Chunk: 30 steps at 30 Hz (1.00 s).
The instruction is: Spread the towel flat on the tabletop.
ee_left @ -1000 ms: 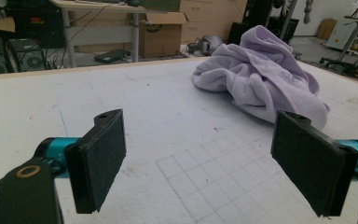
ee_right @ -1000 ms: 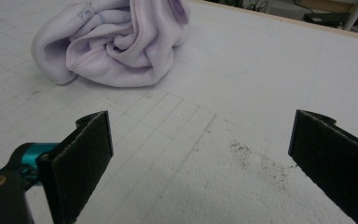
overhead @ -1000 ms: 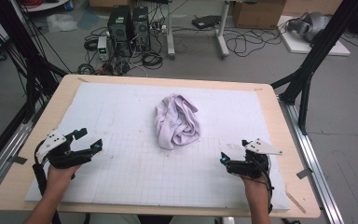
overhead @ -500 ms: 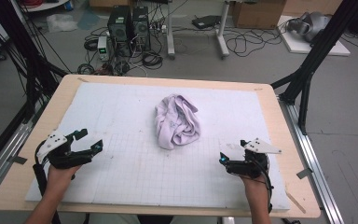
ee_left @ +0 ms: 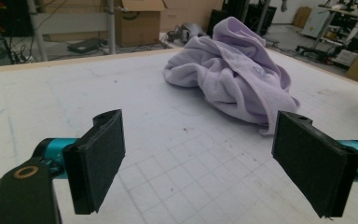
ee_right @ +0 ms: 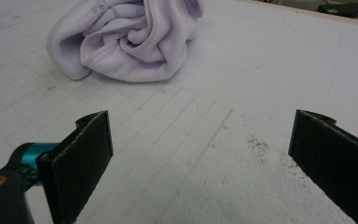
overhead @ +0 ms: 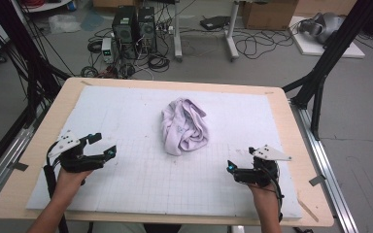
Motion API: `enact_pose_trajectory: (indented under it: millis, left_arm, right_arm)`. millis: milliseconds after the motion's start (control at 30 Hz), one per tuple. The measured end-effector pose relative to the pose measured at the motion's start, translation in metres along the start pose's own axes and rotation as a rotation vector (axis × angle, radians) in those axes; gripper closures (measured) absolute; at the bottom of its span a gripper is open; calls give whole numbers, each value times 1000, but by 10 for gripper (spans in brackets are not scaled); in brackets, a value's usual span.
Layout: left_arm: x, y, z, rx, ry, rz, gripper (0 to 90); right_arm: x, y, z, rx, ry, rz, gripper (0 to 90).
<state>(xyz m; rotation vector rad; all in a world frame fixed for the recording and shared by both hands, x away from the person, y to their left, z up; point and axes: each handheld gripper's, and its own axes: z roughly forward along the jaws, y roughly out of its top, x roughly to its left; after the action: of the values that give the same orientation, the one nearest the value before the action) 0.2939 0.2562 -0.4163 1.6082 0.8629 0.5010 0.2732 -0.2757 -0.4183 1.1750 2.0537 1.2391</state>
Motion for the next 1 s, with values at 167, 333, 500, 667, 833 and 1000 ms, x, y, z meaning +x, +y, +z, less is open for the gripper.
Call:
enact_pose_trajectory:
  millis: [167,333,500,667,833,1000]
  left_arm:
    - [-9,10,19,14,-53,-5,183]
    - [-24,23,46,42,-114,18,194]
    - [-39,40,79,56,-178,29,208]
    - [-48,48,102,76,-206,31,221]
    - [-60,57,131,104,-170,64,176]
    - [-64,56,159,178,-127,48,177]
  right_arm:
    - [3,1,1,4,10,-6,55]
    - [2,0,2,1,19,-6,59]
    - [0,-1,2,7,34,6,75]
    - [0,-2,3,7,42,8,75]
    - [1,0,3,-2,34,3,75]
    - [-1,-1,2,6,33,10,75]
